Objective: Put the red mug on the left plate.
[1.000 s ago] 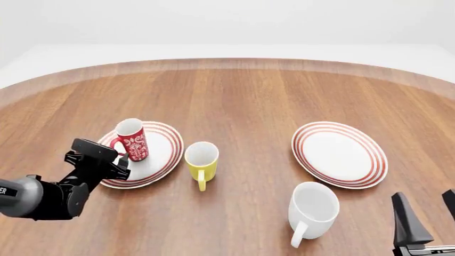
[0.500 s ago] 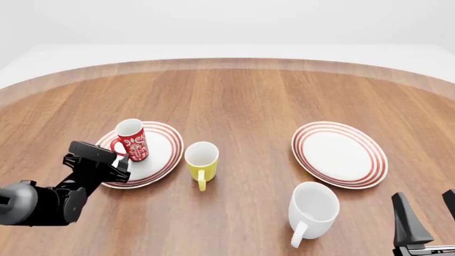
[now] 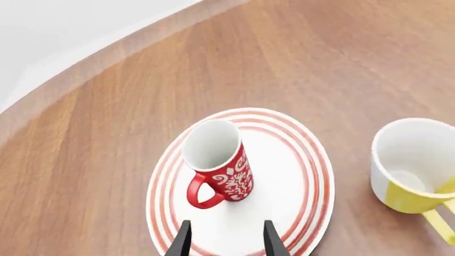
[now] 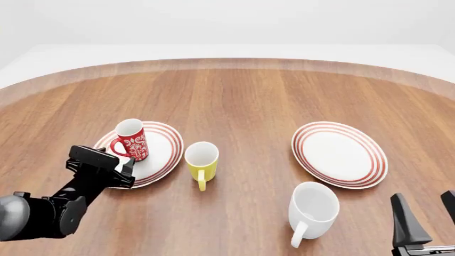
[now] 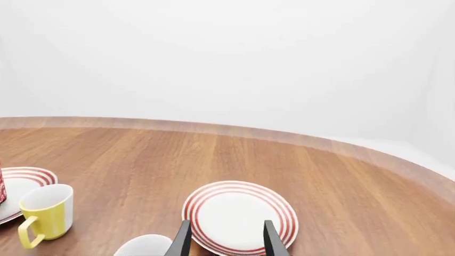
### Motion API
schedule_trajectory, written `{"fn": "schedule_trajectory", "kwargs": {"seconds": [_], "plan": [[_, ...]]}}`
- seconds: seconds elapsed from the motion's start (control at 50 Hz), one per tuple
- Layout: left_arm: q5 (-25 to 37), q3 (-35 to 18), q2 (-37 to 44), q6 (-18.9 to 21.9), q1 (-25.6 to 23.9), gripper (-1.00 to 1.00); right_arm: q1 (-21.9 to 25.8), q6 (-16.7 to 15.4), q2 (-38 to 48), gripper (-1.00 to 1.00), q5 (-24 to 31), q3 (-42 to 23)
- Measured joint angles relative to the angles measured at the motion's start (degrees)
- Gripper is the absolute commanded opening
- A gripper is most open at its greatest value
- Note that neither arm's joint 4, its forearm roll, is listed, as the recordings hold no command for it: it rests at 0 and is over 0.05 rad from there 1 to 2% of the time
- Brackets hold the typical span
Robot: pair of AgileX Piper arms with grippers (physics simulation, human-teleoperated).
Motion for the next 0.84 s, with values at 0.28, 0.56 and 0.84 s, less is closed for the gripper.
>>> {"fn": "schedule_trajectory", "kwargs": {"seconds": [0.28,0.56,0.84], "plan": [[-0.53,1.88,-2.47,-2.34,-3.51,1.00,-0.03,-0.06,0.00,1.00,0.12,0.25],[-0.59,4.16,-6.11,-4.52,-8.21,1.00,-0.16,-0.19,0.00,1.00,1.00,-0.28],[-0.91,7.77,-10.07,-6.15,-13.68,1.00,-0.22,-0.41,0.00,1.00,0.75,0.11]]}}
